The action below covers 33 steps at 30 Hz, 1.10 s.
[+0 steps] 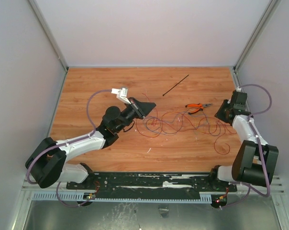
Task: Zip-tie the wires
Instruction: Straighten the cable at the center of the board.
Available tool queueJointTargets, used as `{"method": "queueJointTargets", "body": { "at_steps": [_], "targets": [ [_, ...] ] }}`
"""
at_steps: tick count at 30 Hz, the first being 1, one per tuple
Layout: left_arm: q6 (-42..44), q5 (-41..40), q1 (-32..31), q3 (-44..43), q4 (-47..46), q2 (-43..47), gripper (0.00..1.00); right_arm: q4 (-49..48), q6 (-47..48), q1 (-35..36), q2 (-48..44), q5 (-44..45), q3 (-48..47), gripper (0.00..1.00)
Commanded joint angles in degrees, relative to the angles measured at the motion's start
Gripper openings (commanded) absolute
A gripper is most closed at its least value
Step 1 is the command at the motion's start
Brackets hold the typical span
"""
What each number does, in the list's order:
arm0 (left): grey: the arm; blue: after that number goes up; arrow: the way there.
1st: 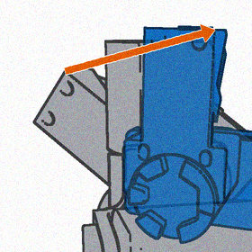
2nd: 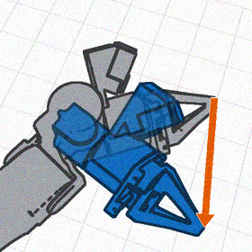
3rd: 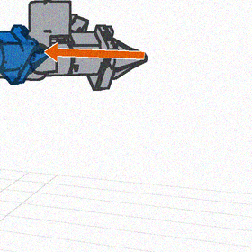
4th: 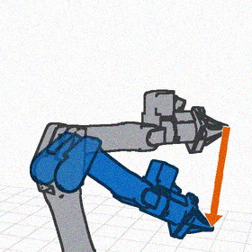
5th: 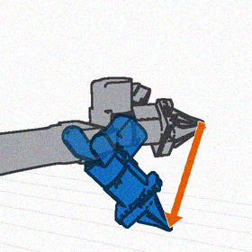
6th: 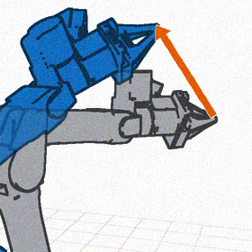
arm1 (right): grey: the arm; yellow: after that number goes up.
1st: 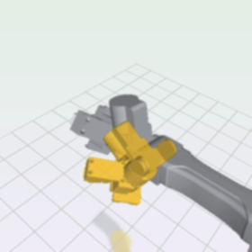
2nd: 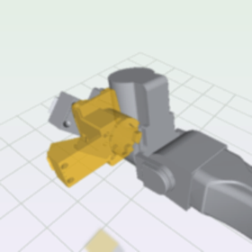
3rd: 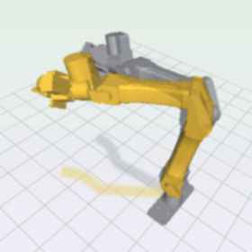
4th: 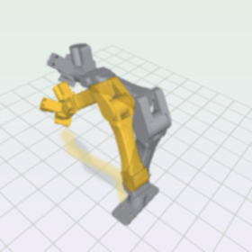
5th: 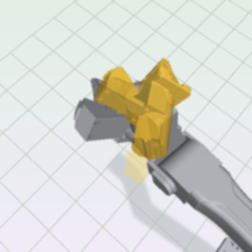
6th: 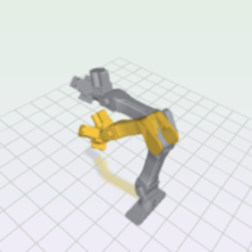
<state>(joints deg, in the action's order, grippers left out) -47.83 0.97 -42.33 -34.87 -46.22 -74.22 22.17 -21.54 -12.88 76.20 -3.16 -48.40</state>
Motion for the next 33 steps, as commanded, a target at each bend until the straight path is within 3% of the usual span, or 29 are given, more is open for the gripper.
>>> {"method": "queueJointTargets", "body": {
  "at_steps": [1, 10, 17, 33],
  "targets": [
    [0.20, 0.50, 0.21, 0.58, -1.60, -0.54, 0.00, -3.47, -1.10, -0.34, 1.92, -7.00, 3.87, 0.29],
    [-0.36, 1.01, 0.21, 0.88, -2.31, -1.21, 0.00, -7.06, -2.86, 2.59, 2.22, -10.71, 4.37, 0.38],
    [-1.12, 2.05, 0.14, 0.79, -3.23, -2.45, 0.00, -5.83, -2.68, 7.88, 0.16, -6.96, 3.00, 0.38],
    [-0.84, 1.82, 0.14, 0.84, -2.56, -1.65, 0.00, -5.89, -2.37, 11.48, 10.16, -4.75, 1.38, 0.38]
  ]
}}
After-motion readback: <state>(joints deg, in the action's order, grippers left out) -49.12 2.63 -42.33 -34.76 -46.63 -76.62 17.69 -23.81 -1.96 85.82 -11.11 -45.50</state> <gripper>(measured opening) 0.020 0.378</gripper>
